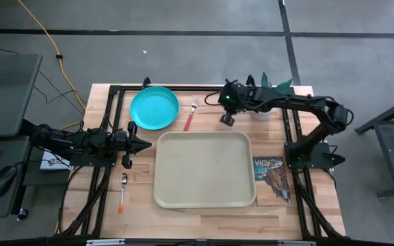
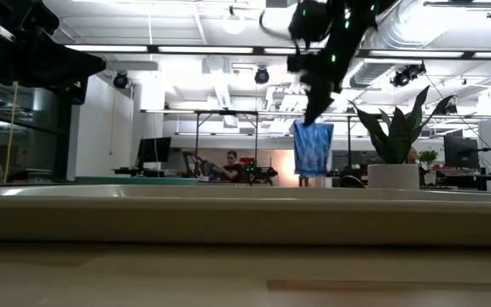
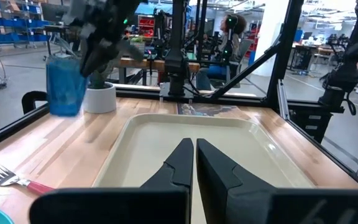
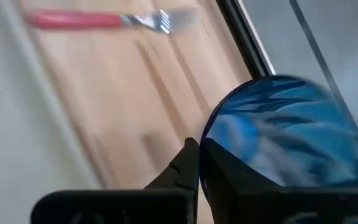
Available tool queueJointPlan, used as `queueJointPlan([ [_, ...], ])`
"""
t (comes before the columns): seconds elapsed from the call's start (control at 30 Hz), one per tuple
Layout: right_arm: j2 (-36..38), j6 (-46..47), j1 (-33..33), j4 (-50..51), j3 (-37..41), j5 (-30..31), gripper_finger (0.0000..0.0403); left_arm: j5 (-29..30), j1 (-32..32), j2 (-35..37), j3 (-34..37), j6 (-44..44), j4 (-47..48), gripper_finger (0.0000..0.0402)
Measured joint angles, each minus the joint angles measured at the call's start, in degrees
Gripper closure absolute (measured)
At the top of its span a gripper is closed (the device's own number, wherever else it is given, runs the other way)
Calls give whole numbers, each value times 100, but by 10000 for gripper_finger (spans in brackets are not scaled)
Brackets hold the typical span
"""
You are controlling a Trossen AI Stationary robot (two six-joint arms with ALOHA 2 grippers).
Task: Pick and place plate/cup/fork/spoon on tray
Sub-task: Put the blue cup on the gray serving tray
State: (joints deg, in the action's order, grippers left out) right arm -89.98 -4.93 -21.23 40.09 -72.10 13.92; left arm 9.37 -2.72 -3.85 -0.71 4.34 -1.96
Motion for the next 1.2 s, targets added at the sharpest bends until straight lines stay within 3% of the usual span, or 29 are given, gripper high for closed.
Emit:
queueJointPlan([
  [0.33,672,320,1077,658,-25,-715,401,0,0,0,0,0,0,398],
  [0.67,507,1037,2238,1804,-15,-895,402,0,0,2,0,0,0,398],
  [0.9,402,1332,2609,1689,49,-866,402,-2,-2,0,0,0,1,398],
  [1.2,453,1651,2708,1027,995,-642,403,13,-1,2,0,0,0,398],
])
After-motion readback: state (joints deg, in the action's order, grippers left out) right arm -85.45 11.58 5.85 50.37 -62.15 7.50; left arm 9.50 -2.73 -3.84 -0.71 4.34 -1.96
